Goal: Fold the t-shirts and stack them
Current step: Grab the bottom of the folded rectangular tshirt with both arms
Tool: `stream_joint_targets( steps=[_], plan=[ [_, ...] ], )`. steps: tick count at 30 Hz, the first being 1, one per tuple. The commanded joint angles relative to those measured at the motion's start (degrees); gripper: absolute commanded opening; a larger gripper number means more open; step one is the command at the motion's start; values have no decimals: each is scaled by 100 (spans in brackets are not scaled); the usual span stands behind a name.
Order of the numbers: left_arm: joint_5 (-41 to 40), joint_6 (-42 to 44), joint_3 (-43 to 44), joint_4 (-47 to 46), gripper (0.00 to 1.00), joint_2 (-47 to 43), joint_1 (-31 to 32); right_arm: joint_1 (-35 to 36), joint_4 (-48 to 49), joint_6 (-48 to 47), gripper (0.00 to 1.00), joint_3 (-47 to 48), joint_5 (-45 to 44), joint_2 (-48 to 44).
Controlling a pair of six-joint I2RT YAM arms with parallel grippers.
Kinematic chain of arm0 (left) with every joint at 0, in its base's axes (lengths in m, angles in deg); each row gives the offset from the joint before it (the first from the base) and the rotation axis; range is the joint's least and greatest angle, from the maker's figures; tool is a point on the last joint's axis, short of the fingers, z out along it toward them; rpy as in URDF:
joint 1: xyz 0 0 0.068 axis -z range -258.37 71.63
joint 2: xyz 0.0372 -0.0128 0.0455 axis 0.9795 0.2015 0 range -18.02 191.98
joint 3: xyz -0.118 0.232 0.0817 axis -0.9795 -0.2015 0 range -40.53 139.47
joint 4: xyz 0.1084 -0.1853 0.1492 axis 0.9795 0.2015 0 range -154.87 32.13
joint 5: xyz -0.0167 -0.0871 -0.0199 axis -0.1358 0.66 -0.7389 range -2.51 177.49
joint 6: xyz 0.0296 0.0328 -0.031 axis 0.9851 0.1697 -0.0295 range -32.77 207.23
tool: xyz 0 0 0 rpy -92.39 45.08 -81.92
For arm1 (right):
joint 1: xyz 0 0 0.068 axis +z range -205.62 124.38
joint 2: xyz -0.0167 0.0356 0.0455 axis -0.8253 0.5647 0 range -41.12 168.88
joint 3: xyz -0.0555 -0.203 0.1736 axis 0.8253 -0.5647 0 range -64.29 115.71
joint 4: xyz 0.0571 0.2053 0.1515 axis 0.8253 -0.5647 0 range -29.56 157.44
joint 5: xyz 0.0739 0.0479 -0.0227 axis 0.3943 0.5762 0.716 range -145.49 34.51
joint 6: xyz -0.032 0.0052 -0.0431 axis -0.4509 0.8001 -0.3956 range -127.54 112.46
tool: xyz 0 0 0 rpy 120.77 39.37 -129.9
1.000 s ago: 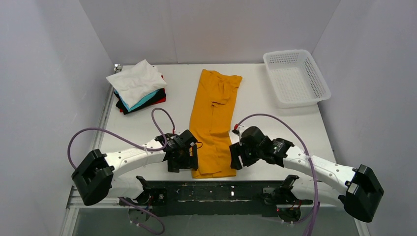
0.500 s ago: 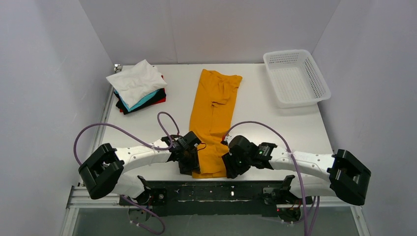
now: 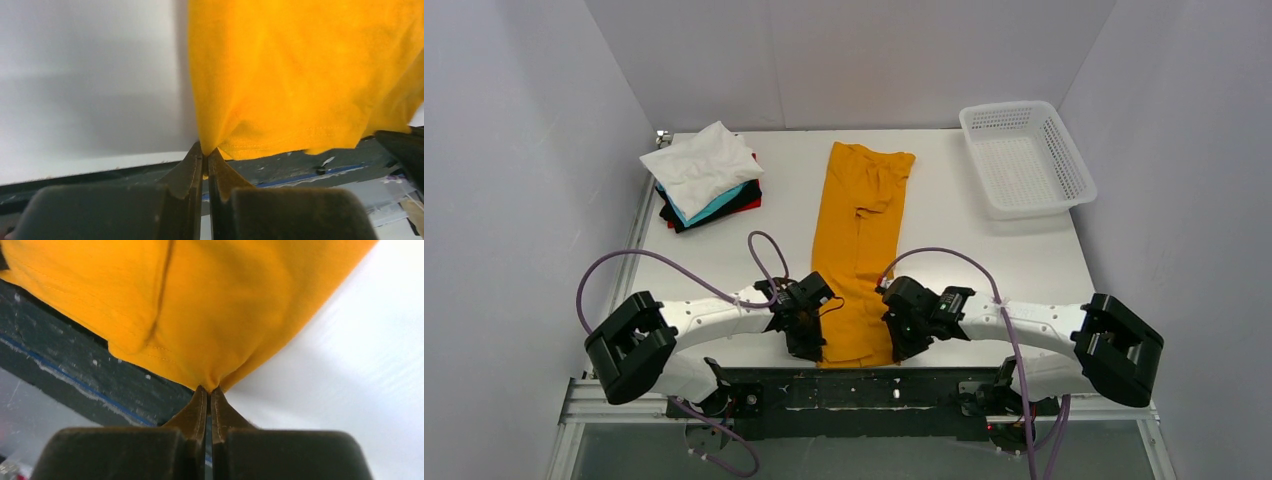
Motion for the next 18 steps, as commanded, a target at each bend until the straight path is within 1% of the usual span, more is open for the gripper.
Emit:
stream_joint_targets(
  steps=[1, 6, 9, 11, 13, 15, 18],
  plan=[
    [-71, 58, -60, 1566, 0, -236, 157, 105, -1113, 517, 1, 212, 260, -444],
    [173, -12, -158, 1633, 0, -572, 285, 190, -1111, 1010, 1, 14, 1105, -1082],
    [325, -35, -89, 1638, 0, -625, 364, 226, -1020, 1197, 1, -34, 1226, -1301],
    [305, -51, -41, 1665, 0, -677, 377, 224, -1106, 1192, 1, 87, 1064, -1378],
    [66, -47, 65, 1794, 0, -783, 377, 219, -1432, 1177, 1, 337, 644, -1372],
    [-341, 11, 281, 1978, 0, -889, 375, 206, -1679, 1121, 1, 599, 174, -1311],
    [-984, 206, 697, 2239, 0, -879, 341, -41, -1721, 978, 1, 961, -140, -1181]
  ],
)
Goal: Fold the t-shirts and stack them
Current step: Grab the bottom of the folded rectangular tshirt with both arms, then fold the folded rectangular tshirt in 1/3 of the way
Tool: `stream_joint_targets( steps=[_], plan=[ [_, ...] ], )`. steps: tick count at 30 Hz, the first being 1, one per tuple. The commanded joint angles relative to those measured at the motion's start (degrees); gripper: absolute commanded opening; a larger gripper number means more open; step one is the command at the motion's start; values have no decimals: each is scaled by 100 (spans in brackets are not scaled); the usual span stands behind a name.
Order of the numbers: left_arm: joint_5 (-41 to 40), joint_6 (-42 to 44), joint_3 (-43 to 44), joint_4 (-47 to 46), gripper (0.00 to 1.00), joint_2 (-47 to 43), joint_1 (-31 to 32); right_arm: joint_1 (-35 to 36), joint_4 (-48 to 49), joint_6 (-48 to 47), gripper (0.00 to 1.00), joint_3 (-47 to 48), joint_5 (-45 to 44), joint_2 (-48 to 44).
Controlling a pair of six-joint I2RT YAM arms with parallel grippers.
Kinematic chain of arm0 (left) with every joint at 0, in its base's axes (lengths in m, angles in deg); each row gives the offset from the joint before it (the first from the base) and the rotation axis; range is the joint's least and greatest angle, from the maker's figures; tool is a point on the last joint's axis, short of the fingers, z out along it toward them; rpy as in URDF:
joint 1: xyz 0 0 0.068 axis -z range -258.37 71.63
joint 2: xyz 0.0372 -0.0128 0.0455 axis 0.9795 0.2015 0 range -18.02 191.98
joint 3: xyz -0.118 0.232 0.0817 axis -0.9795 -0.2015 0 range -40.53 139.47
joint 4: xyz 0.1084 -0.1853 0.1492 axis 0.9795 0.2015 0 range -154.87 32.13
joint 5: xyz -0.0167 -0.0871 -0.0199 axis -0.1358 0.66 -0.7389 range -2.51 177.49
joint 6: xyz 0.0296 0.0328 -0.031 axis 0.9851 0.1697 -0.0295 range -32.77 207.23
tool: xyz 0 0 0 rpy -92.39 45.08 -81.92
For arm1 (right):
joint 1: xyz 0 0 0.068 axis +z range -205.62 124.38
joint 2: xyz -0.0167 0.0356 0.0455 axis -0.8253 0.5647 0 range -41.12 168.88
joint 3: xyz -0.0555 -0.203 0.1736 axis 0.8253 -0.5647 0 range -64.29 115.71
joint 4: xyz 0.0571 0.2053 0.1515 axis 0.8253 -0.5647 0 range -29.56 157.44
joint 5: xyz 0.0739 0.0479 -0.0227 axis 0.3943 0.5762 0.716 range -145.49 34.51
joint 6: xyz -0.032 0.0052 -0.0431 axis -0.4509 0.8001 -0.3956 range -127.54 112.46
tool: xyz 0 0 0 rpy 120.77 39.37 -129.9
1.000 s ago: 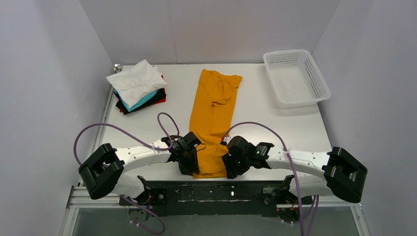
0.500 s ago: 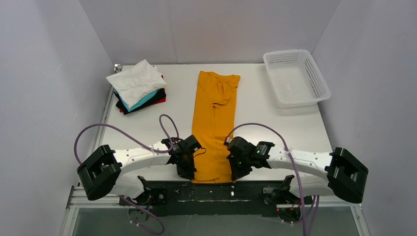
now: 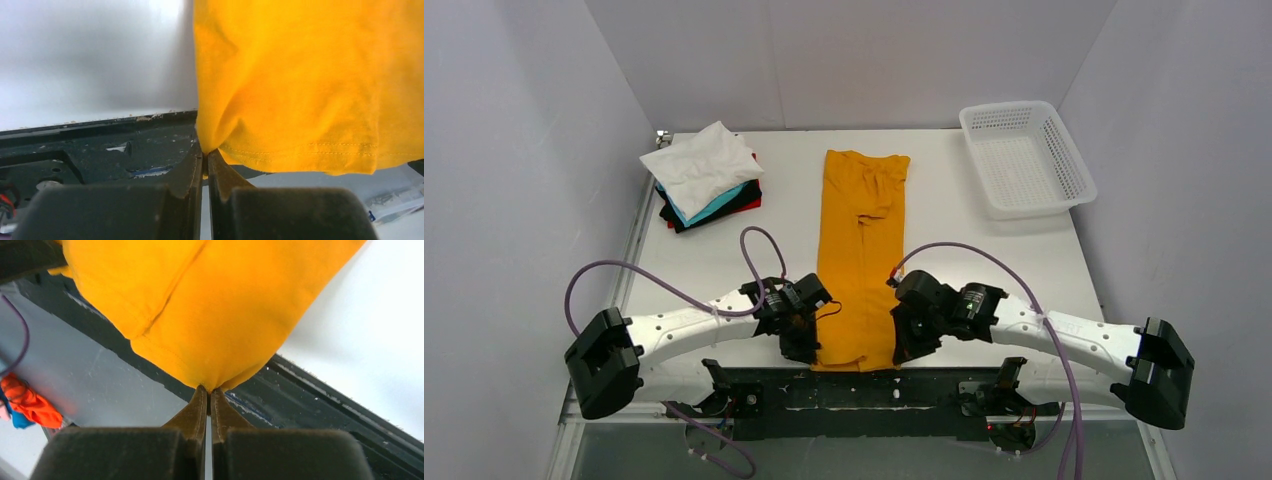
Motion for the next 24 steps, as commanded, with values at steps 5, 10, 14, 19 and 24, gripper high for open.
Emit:
stream_joint_targets(
  steps=[5, 10, 14, 19, 24],
  plan=[
    [-879, 775, 1531, 1628, 0, 571, -473, -1054, -149, -868, 1, 1210, -438, 335],
    [-650, 1214, 2361, 1764, 0, 1214, -1100, -1999, -41, -1614, 1, 1932, -237, 927],
    [-289, 1493, 3036, 1773, 0, 1853, -1464, -2468, -16, -1943, 1, 2640, -32, 1518],
    [-427, 1888, 4048, 1946, 0, 2601, -1740, -2990, -28, -2163, 1, 3261, 245, 2228],
    [-390, 2070, 4821, 2161, 0, 3257, -2138, -3311, -89, -2319, 1, 3793, 351, 2829]
  ],
)
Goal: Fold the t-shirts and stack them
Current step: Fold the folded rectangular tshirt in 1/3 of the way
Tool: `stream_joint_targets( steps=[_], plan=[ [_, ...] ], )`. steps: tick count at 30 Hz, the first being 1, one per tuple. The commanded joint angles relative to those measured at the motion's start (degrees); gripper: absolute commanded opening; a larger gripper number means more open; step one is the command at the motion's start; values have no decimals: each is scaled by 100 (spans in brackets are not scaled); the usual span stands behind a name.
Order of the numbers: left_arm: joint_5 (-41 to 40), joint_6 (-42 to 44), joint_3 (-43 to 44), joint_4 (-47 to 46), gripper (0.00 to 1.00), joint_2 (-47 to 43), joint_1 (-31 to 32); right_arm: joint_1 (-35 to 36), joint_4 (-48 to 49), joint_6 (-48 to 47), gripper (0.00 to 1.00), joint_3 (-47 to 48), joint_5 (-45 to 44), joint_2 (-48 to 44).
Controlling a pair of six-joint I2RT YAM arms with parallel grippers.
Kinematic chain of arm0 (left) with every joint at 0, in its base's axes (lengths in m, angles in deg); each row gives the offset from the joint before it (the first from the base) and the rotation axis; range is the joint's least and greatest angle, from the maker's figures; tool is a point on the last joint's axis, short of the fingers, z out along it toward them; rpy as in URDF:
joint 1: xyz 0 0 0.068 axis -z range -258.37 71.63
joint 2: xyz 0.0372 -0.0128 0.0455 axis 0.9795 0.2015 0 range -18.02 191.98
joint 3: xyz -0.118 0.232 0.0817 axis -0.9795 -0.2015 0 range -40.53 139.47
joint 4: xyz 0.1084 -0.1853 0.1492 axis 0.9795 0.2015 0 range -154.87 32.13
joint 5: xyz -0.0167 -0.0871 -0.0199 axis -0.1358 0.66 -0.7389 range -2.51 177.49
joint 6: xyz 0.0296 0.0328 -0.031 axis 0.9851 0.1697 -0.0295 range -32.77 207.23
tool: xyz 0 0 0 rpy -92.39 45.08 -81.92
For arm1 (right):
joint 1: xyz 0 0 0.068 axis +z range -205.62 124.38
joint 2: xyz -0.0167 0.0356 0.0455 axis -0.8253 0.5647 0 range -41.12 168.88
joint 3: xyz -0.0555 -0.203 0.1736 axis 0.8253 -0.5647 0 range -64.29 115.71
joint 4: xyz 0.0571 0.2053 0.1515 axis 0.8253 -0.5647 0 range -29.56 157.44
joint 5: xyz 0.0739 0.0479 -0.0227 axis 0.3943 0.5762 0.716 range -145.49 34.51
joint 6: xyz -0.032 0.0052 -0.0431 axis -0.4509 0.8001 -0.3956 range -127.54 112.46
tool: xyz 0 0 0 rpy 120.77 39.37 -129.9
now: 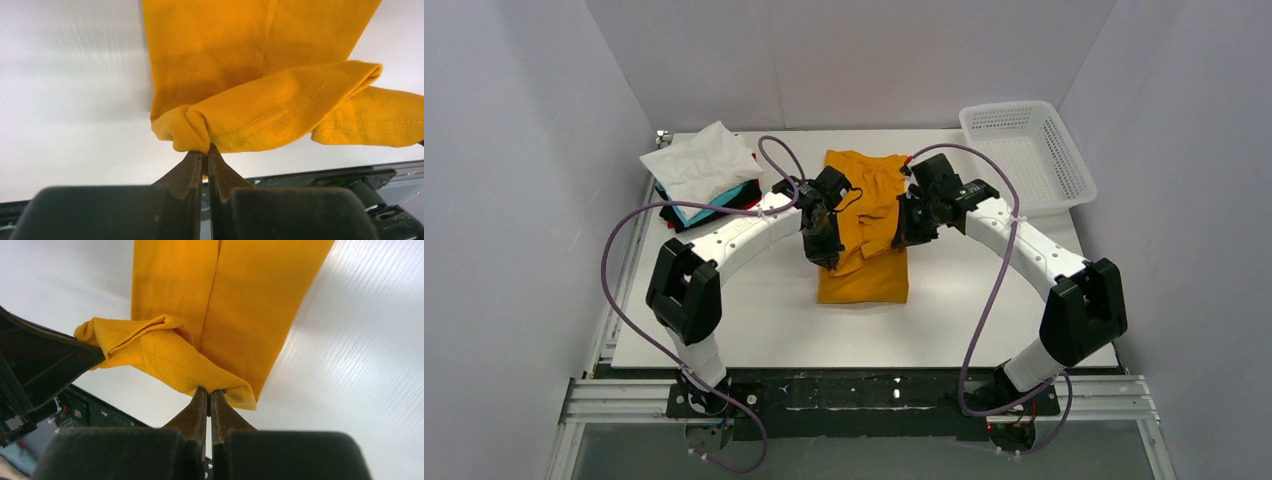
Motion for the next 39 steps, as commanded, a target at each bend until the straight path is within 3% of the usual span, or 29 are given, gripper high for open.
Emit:
stream_joint_targets(
  steps=[1, 8, 19, 20, 21, 22, 28, 30, 33, 36, 39],
  plan=[
    [49, 342, 557, 889, 0, 424, -360, -258, 70, -315, 1, 538, 232, 387],
    [23, 583, 1191, 1049, 0, 1194, -717, -549, 122, -435, 1, 1005, 567, 1187],
    [-274, 655, 1971, 1130, 0, 2262, -908, -804, 334, -363, 1, 1513, 403, 2311],
    [-252, 661, 2036, 1134, 0, 2328, -938, -819, 333, -379, 10, 1605, 391, 2426],
    [-207, 662, 2111, 1129, 3, 2397, -962, -839, 314, -383, 23, 1736, 378, 2543],
    [-116, 729, 2264, 1140, 12, 2482, -1002, -861, 284, -395, 29, 1883, 382, 2673],
    [2, 1069, 3650, 1906, 96, 2615, -1211, -975, -185, -613, 49, 3158, 157, 2948],
    [-276, 1089, 3447, 1950, 98, 2239, -1228, -975, 17, -665, 61, 2889, 130, 2579],
    [-428, 977, 2358, 1648, 98, 1339, -1228, -960, 758, -687, 77, 1801, 578, 1827],
    [-434, 736, 954, 1169, 98, 354, -1228, -891, 1305, -560, 82, 636, 970, 1225],
    [-128, 444, -245, 817, 98, -479, -1228, -733, 1702, -512, 83, -441, 811, 599]
  ],
)
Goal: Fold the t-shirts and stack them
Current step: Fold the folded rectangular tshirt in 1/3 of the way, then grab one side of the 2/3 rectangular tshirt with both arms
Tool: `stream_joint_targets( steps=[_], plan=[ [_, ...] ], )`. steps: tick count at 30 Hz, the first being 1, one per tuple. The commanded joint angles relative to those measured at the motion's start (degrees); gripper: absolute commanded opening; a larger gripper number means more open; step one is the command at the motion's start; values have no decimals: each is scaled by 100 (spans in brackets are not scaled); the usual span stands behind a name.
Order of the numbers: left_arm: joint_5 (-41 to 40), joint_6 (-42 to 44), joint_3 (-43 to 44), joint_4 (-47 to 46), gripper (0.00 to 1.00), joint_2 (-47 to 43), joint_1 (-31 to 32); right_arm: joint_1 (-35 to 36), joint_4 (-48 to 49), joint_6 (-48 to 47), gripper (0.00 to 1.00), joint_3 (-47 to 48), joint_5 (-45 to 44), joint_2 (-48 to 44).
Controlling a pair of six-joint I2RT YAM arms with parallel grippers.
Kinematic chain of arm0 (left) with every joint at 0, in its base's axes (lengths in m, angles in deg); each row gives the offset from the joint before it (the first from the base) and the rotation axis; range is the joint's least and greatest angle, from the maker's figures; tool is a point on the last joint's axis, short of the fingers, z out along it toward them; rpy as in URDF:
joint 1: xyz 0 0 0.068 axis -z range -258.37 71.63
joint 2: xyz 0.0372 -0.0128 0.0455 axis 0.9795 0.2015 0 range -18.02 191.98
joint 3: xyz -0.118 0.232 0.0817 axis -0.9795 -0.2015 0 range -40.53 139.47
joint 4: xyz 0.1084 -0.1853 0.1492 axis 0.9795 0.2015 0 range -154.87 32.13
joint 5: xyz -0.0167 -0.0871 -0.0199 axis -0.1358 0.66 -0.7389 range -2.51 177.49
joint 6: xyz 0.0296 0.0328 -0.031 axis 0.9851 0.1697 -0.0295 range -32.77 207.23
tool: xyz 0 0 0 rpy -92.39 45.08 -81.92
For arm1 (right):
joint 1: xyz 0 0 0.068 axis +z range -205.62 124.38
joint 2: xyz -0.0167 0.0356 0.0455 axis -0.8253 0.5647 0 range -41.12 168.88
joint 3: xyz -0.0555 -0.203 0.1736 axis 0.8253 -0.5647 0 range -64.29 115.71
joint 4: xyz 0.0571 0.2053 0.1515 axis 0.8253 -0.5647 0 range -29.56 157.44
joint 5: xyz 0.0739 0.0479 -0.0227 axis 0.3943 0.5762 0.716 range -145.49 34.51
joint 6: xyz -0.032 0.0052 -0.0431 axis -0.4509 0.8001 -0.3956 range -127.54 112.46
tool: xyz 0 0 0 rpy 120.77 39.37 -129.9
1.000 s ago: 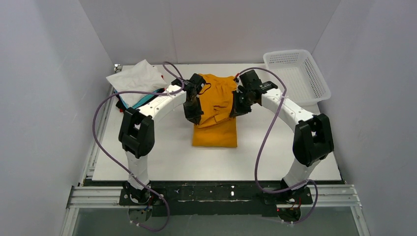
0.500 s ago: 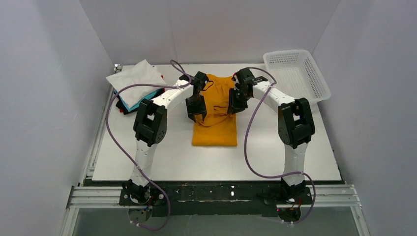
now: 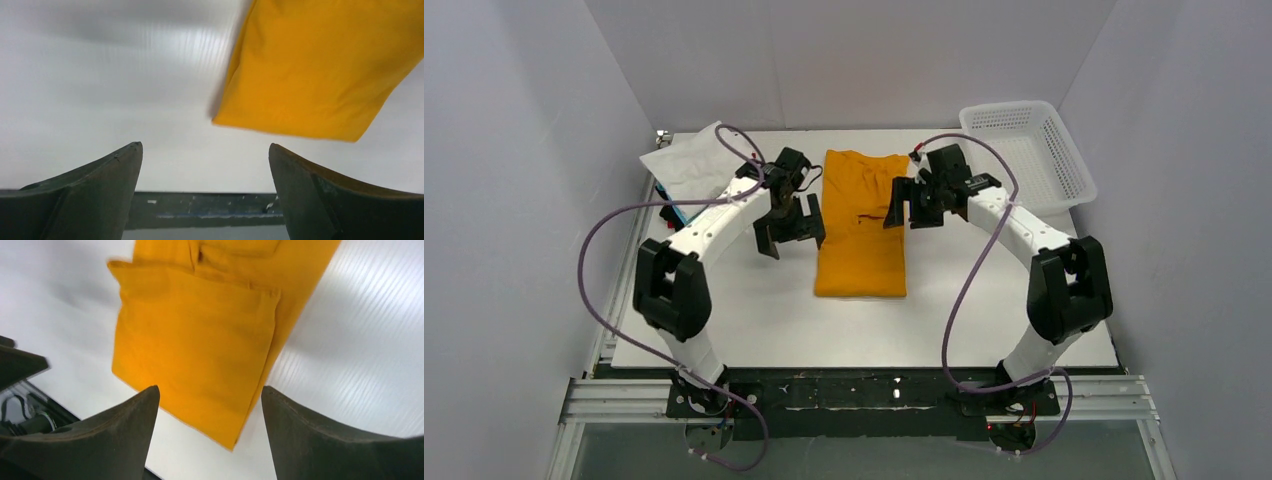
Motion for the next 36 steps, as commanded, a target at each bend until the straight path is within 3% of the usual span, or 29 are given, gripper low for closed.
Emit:
stream_joint_targets(
  steps=[1, 4, 8, 15, 21, 28, 36],
  plan=[
    [342, -446, -1511, 117, 98, -1243, 22, 238, 762, 70, 83, -1380, 116, -841],
    [771, -780, -2504, -375, 98, -1695, 39, 302, 872, 391, 82, -2177, 48, -1453],
    [1059, -1011, -2932, -725, 98, -1752, 71, 365, 1343, 1277, 79, -3149, 143, -1970],
    [1049, -1262, -3193, -1482, 98, -1272, 83, 375, 1539, 2177, 70, -3389, 40, -1561],
    [1260, -1539, -3462, -2041, 78, -762, 83, 371, 1646, 2412, 56, -3629, -410, -1376],
    [1630, -1639, -3466, -2321, 58, -218, 116, 412, 1833, 2488, 43, -3837, -311, -1055],
    [1592, -1686, -3751, -2562, 28, -192, 178, 739, 1857, 2641, 35, -3817, -540, -854]
  ],
)
